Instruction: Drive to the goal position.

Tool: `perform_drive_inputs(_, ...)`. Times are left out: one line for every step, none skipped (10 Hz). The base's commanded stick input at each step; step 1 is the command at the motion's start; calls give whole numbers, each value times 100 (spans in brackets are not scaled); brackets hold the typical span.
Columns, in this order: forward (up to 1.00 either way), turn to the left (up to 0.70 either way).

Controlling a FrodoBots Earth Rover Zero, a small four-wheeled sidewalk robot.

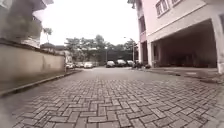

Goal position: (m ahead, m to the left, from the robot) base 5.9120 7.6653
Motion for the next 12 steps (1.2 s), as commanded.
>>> perform_drive_inputs(50, 0)
perform_drive_inputs(50, 0)
perform_drive_inputs(50, 0)
perform_drive_inputs(50, 0)
perform_drive_inputs(50, 0)
perform_drive_inputs(50, 0)
perform_drive_inputs(50, 0)
perform_drive_inputs(50, 0)
perform_drive_inputs(50, 0)
perform_drive_inputs(50, 0)
perform_drive_inputs(50, 0)
perform_drive_inputs(50, 0)
